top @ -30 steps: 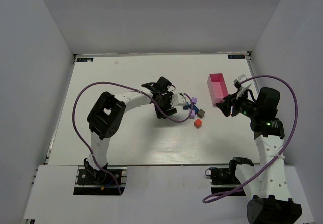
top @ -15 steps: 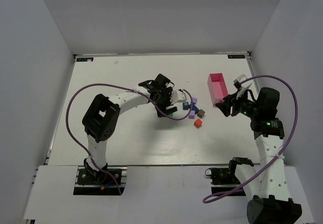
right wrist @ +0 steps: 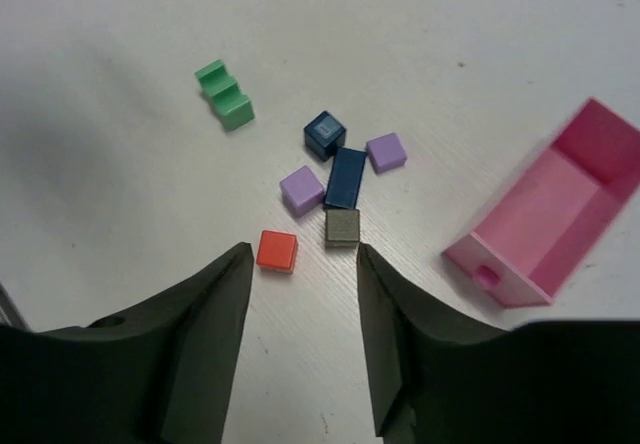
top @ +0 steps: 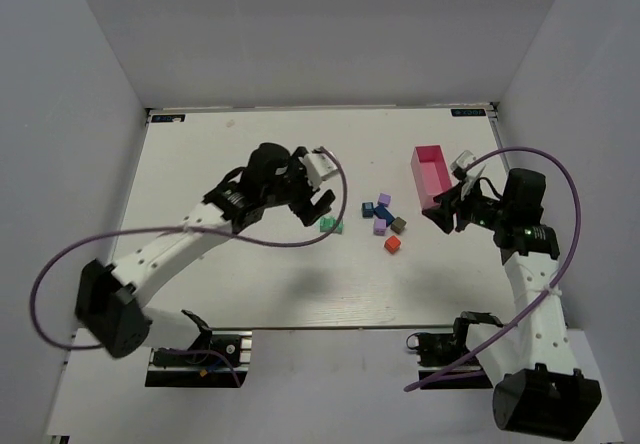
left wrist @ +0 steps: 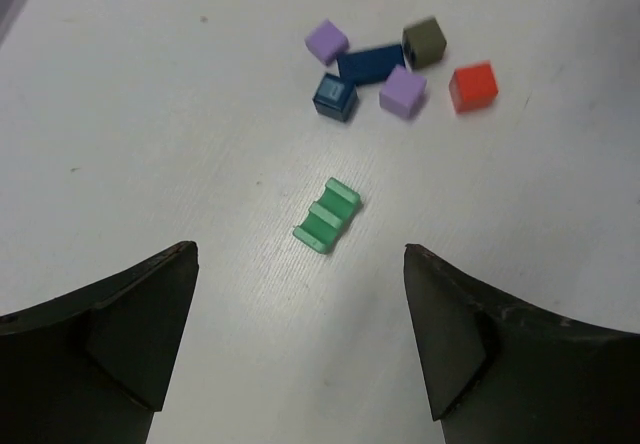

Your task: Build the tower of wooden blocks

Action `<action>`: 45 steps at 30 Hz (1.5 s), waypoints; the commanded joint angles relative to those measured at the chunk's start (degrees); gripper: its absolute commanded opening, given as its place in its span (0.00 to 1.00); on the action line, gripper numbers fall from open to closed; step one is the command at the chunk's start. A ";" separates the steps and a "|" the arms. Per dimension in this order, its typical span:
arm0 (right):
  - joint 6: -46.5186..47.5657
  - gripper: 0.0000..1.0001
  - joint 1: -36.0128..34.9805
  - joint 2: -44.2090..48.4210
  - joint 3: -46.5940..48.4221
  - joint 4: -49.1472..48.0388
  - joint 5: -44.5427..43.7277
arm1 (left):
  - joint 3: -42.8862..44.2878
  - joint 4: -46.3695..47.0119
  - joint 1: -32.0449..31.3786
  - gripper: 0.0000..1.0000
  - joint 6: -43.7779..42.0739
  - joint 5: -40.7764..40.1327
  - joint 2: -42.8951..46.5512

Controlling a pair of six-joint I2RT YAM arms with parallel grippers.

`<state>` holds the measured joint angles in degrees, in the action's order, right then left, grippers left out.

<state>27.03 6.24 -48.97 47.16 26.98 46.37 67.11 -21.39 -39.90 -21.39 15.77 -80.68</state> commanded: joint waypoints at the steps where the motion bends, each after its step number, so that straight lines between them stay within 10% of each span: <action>1: 12.42 0.50 -0.53 -3.67 2.41 5.18 9.06 | -6.36 7.05 -0.18 0.93 15.31 -6.78 10.97; 4: 18.23 0.44 -0.88 -7.01 3.12 8.52 12.59 | -11.47 9.08 -0.18 0.92 15.85 -8.38 14.68; 13: 12.72 0.33 -2.28 -3.86 0.84 3.27 11.29 | 0.90 -2.60 -0.18 0.04 8.99 0.04 -6.22; 21: 8.48 0.35 -2.20 -2.27 0.04 1.23 9.53 | 7.86 -4.45 -1.23 0.20 11.37 2.16 -18.54; 45: 7.95 0.39 -2.02 -1.21 0.04 2.02 10.32 | 15.68 -12.19 -6.86 0.08 6.09 -0.12 -29.35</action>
<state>35.75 4.21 -50.94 47.00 29.82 55.51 80.79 -33.26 -46.46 -14.61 17.98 -109.47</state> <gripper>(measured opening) 0.389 0.091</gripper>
